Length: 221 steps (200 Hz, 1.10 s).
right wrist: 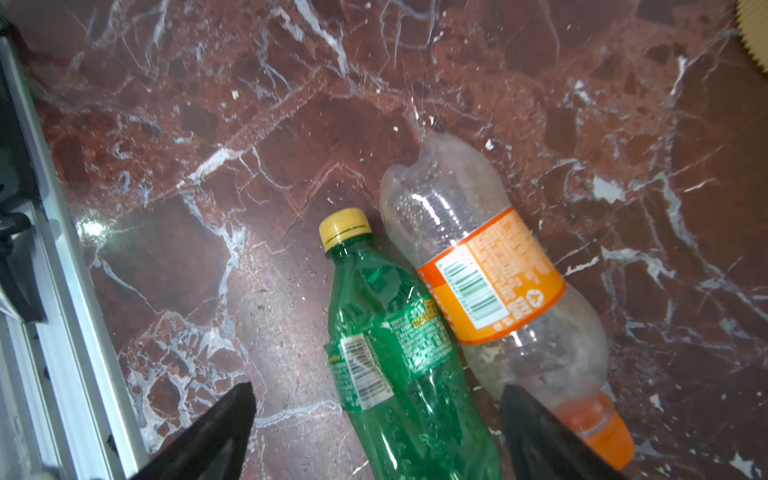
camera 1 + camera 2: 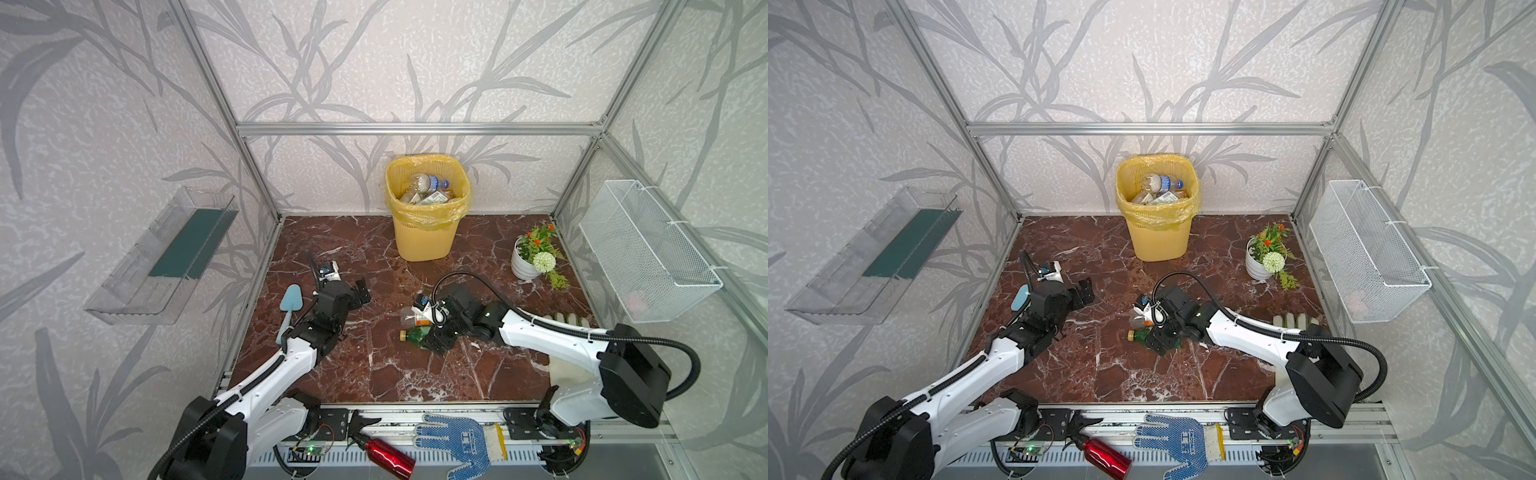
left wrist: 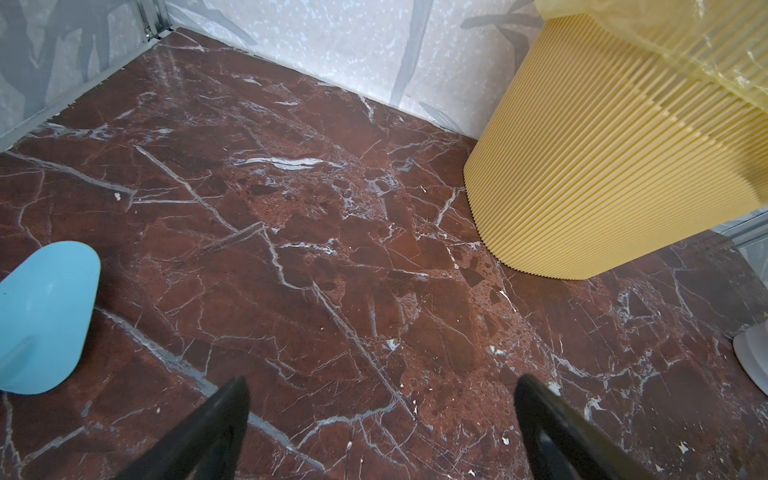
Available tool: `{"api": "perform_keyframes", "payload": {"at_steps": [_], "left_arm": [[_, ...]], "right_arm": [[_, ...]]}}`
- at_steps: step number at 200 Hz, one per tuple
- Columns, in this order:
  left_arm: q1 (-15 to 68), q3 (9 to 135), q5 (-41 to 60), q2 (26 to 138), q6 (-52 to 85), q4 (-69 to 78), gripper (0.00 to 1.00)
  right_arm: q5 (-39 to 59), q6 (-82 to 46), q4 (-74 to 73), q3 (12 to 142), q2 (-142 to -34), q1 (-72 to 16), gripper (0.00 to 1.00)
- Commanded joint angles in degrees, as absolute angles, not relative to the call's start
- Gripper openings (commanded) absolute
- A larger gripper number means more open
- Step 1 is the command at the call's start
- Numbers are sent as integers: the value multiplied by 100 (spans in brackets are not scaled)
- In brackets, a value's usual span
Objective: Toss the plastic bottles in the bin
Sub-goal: 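Grasp the green yellow-capped bottle with the right gripper while the left arm withdraws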
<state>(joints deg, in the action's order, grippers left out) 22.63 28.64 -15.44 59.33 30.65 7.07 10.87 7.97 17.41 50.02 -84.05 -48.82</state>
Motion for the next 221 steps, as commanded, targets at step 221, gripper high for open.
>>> {"api": "perform_keyframes", "payload": {"at_steps": [221], "left_arm": [[2118,2654,-1472,6030,3191,648,99]], "right_arm": [[538,53,3751,6417,-9747,-5483,90]]}}
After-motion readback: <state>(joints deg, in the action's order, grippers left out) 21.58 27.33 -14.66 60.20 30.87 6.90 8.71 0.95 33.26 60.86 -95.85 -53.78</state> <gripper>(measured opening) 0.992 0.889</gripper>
